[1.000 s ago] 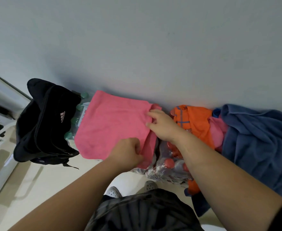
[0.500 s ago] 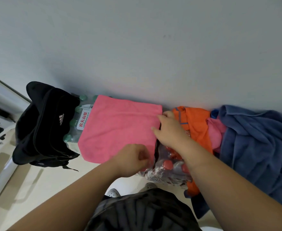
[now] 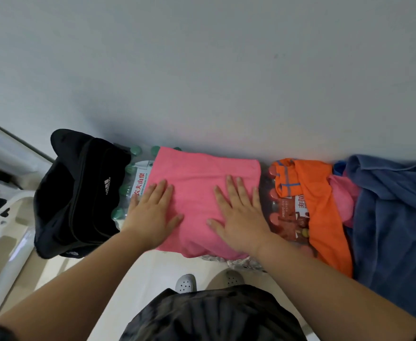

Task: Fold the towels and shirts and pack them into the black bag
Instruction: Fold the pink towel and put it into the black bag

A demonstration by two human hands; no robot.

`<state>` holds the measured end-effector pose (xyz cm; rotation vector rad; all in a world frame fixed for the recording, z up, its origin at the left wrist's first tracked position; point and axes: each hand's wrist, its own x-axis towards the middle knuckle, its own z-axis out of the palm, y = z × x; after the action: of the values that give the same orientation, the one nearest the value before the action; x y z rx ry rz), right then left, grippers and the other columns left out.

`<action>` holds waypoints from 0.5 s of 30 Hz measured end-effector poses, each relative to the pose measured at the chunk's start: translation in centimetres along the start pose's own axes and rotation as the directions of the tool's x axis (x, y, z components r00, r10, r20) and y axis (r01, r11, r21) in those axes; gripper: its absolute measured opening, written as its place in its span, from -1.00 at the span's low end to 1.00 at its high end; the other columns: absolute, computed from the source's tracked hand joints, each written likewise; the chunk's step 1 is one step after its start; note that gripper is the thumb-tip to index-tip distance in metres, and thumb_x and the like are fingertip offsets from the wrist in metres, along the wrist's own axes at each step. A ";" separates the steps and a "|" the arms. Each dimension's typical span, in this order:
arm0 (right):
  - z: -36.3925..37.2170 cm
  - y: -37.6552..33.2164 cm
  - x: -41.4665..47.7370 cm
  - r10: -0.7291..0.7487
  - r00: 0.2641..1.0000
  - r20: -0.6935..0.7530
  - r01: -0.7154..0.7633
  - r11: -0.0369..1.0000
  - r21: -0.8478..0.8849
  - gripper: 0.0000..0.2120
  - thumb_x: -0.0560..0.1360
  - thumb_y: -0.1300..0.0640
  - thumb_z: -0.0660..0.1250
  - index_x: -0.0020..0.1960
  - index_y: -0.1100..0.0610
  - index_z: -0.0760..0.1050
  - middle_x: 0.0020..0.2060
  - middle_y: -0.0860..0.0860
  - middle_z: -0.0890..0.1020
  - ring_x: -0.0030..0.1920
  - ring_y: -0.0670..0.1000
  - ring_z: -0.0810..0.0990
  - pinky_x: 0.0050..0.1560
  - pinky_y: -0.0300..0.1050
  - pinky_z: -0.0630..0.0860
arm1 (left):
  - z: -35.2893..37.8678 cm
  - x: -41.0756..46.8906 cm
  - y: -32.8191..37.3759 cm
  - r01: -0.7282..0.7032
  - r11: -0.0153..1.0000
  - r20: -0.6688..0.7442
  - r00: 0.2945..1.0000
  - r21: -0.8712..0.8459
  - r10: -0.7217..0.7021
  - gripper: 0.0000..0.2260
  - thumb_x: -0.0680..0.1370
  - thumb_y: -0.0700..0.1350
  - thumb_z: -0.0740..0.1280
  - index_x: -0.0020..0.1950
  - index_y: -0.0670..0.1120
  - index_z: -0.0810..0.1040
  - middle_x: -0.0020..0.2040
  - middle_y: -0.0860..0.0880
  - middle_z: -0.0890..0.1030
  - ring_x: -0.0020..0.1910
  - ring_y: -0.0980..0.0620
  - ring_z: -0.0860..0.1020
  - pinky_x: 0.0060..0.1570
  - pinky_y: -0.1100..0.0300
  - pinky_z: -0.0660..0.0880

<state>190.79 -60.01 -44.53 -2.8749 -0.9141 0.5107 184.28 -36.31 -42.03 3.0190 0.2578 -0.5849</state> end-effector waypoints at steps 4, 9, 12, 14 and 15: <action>0.2 -0.7 -2.7 -0.032 0.999 -0.020 0.033 0.999 0.030 -0.20 0.53 -0.44 -0.11 0.62 -0.07 -0.23 0.59 0.07 -0.31 0.58 0.11 -0.35 0.51 0.30 -0.32 | 0.6 -2.5 -0.5 -0.112 0.992 -0.207 0.971 0.051 0.120 -0.43 0.54 0.34 0.07 0.34 0.01 0.50 0.36 -0.03 0.50 0.24 -0.14 0.51 0.21 -0.14 0.44; -0.7 -1.7 -6.2 -0.042 0.989 -0.144 0.060 0.991 0.118 -0.38 0.56 -0.30 0.06 0.47 0.00 0.42 0.52 0.05 0.35 0.51 0.11 0.33 0.50 0.16 0.23 | 0.0 -3.3 -2.2 -0.214 0.976 -0.241 0.947 0.023 0.213 -0.64 0.47 0.20 0.15 0.04 0.01 0.56 -0.09 0.02 0.61 -0.13 -0.12 0.57 -0.13 0.00 0.54; -2.4 -0.6 -4.6 0.041 0.947 -0.318 0.016 0.984 0.176 -0.56 0.59 -0.08 0.09 0.25 0.09 0.60 0.19 0.02 0.63 0.17 0.11 0.59 0.22 0.07 0.52 | -1.5 -1.2 -2.9 -0.219 0.971 -0.331 0.927 -0.098 0.175 -0.69 0.42 0.06 0.17 0.00 -0.05 0.59 -0.19 -0.05 0.62 -0.22 -0.20 0.56 -0.27 0.04 0.54; -3.5 0.9 -2.2 0.135 0.921 -0.366 -0.076 0.982 0.171 -0.61 0.58 0.03 0.15 0.29 0.15 0.57 0.20 0.07 0.62 0.19 0.16 0.56 0.23 0.10 0.51 | -2.4 1.1 -3.4 -0.195 0.978 -0.382 0.912 -0.078 0.151 -0.70 0.40 -0.02 0.22 0.03 -0.09 0.60 -0.12 -0.10 0.59 -0.18 -0.22 0.54 -0.27 0.00 0.53; -3.9 1.7 -1.0 0.173 0.922 -0.346 -0.119 0.978 0.172 -0.62 0.57 0.09 0.22 0.33 0.16 0.54 0.23 0.09 0.60 0.21 0.18 0.54 0.25 0.11 0.50 | -2.9 2.2 -3.4 -0.171 0.984 -0.354 0.924 -0.046 0.144 -0.68 0.41 -0.03 0.25 0.10 -0.08 0.59 -0.05 -0.10 0.58 -0.11 -0.22 0.53 -0.21 -0.03 0.52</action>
<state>192.26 -61.94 -40.90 -2.7769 -0.5796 0.0476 186.73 -32.38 -40.24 3.0108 0.0461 -0.0200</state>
